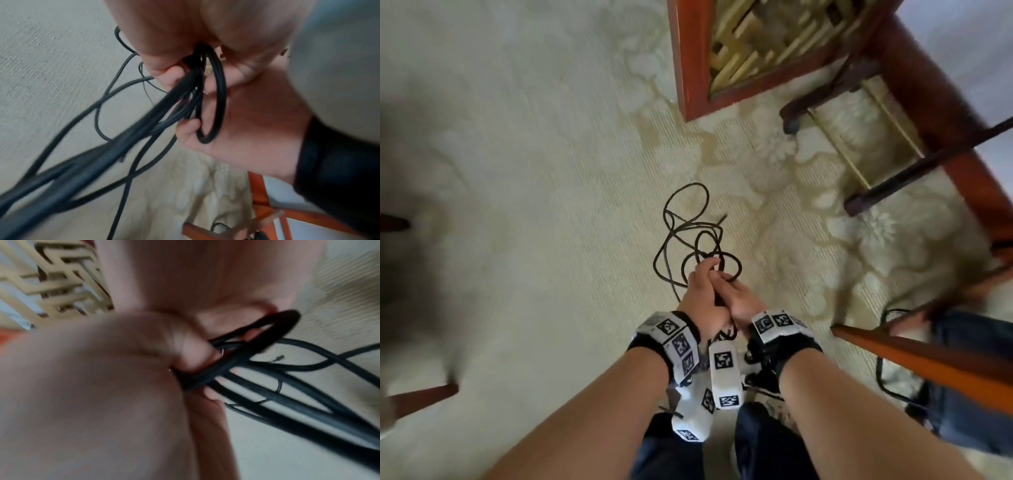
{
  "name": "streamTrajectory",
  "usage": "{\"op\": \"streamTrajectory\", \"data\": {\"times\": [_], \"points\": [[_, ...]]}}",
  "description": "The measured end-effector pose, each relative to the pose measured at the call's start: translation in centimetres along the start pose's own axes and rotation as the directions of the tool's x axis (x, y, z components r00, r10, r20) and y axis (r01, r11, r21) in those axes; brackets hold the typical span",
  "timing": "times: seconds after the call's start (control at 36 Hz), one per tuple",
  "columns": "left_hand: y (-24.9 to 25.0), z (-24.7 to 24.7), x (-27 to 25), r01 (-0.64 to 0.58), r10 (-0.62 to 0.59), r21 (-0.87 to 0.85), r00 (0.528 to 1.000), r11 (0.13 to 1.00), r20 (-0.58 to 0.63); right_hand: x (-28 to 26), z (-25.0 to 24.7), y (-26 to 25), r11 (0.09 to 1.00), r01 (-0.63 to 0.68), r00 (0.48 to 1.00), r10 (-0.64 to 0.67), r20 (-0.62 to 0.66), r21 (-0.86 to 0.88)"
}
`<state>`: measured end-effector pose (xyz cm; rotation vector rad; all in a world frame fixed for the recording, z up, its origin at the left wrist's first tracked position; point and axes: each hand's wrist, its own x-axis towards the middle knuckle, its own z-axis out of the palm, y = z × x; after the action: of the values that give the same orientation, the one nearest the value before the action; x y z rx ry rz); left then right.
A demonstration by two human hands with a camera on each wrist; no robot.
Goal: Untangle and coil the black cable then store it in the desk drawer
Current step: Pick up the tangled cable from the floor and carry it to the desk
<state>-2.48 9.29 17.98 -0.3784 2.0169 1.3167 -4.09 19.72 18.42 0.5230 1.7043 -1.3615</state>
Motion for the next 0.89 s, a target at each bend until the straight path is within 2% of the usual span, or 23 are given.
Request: {"op": "streamTrajectory", "data": {"times": [0.11, 0.22, 0.33, 0.39, 0.47, 0.61, 0.72, 0.81, 0.89], "points": [[6.2, -1.8, -4.8, -0.04, 0.044, -0.067, 0.998, 0.997, 0.054, -6.3, -1.1, -4.2, 0.999, 0.044, 0.998, -0.043, -0.053, 0.028], [12.5, -3.5, -9.8, -0.083, 0.091, -0.087, 0.991, 0.993, 0.1, -13.6, -2.5, -8.9, 0.994, 0.111, 0.992, -0.112, -0.05, -0.024], [19.5, -4.9, -14.3, -0.194, 0.196, -0.025, 0.969, 0.981, 0.149, -20.5, -4.3, -13.8, 0.984, 0.155, 0.981, -0.164, -0.105, -0.092], [23.2, -5.2, -16.5, -0.253, 0.245, 0.022, 0.953, 0.967, 0.179, -23.3, -5.6, -16.0, 0.964, 0.19, 0.968, -0.216, -0.127, -0.185], [28.7, -5.1, -19.6, -0.348, 0.31, 0.161, 0.925, 0.924, 0.222, -27.7, -7.9, -18.7, 0.948, 0.216, 0.938, -0.268, -0.221, -0.234], [37.6, -3.8, -25.1, -0.519, 0.425, 0.345, 0.849, 0.782, 0.314, -35.9, -12.7, -21.8, 0.945, 0.236, 0.862, -0.311, -0.401, -0.226], [44.0, -1.7, -29.5, -0.655, 0.534, 0.433, 0.755, 0.619, 0.38, -44.2, -16.1, -24.4, 0.926, 0.265, 0.78, -0.37, -0.504, -0.27], [48.6, 0.7, -32.8, -0.743, 0.597, 0.454, 0.667, 0.491, 0.446, -50.2, -18.9, -24.8, 0.911, 0.335, 0.691, -0.412, -0.593, -0.242], [52.5, 4.0, -36.1, -0.804, 0.633, 0.434, 0.59, 0.405, 0.502, -56.1, -21.4, -24.1, 0.889, 0.39, 0.583, -0.441, -0.682, -0.242]]}}
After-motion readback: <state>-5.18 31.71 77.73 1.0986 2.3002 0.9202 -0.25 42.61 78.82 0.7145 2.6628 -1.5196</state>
